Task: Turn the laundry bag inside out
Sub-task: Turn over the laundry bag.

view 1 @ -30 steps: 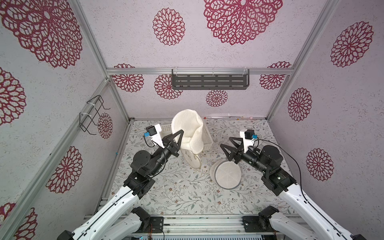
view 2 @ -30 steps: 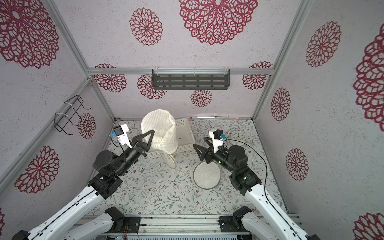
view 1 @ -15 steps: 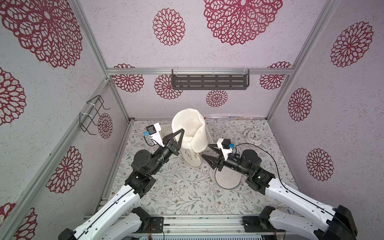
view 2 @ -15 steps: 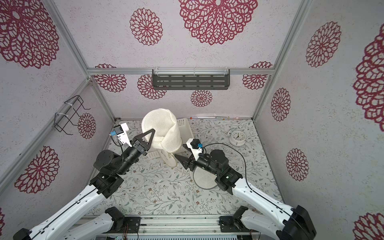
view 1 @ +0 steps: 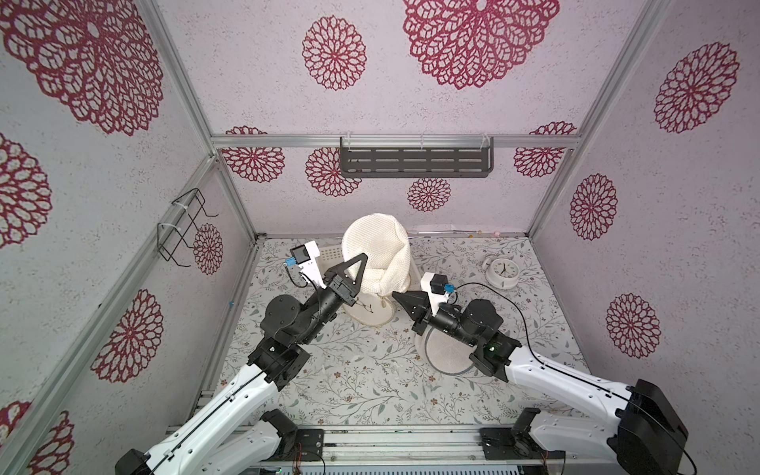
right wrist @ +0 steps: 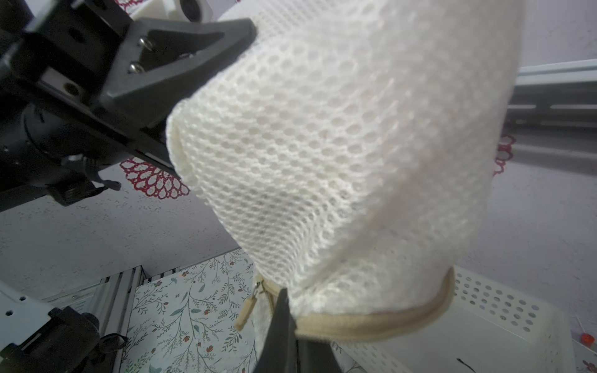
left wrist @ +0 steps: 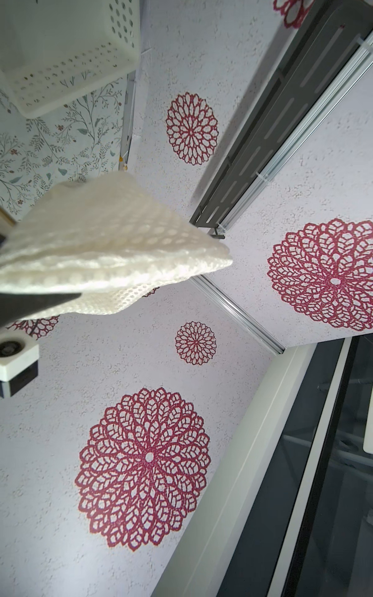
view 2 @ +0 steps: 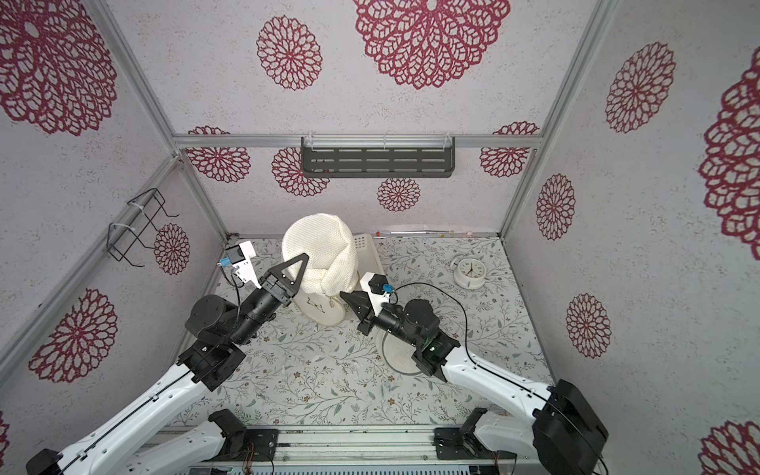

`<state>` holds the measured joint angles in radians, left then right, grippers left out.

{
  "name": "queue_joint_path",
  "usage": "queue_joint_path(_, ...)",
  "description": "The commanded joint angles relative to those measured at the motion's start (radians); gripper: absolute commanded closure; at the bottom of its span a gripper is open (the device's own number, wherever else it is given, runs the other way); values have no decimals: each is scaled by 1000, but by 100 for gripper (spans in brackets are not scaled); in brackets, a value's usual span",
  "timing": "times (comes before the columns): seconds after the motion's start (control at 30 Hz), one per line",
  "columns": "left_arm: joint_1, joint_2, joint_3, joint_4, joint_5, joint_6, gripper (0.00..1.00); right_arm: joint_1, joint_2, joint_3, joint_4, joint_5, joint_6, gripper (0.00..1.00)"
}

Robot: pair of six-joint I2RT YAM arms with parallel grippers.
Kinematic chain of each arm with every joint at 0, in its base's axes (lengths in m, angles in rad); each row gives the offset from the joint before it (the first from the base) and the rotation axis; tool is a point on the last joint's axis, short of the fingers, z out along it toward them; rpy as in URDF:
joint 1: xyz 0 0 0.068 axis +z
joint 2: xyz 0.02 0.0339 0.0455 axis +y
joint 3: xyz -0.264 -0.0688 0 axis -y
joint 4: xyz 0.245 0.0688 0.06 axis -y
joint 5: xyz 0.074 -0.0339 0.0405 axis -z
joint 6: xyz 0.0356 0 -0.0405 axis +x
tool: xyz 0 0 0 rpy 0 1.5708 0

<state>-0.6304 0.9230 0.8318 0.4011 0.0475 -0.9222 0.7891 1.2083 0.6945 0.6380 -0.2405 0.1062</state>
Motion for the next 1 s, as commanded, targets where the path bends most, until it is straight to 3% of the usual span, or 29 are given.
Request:
queue_joint_path(0.0, -9, 15, 63, 36, 31, -122, 100, 7, 66, -22, 103, 98, 93, 100)
queue_joint_path(0.23, -62, 69, 153, 36, 28, -351, 100, 12, 264, 13, 181, 130, 112, 100)
queue_joint_path(0.4, -97, 90, 168, -1, -5, -444, 100, 10, 263, 37, 163, 171, 70, 100)
queue_joint_path(0.43, -99, 87, 167, -12, -12, -422, 100, 9, 244, 37, 137, 176, 58, 96)
queue_joint_path(0.5, -94, 62, 157, -71, -56, -357, 100, 7, 179, 28, 42, 178, 20, 51)
queue_joint_path(0.57, -68, 40, 144, -122, -75, -279, 100, 7, 90, 7, -72, 162, -24, 34)
queue_joint_path(0.7, 49, 19, 110, -169, 24, -200, 100, 4, -120, -60, -309, 78, -109, 26)
queue_joint_path(0.8, 127, 22, 87, -168, 159, -171, 100, -3, -270, -92, -421, 104, -120, 24)
queue_joint_path(0.97, 164, 25, 72, -162, 341, -114, 100, -40, -403, -84, -381, 145, -136, 22)
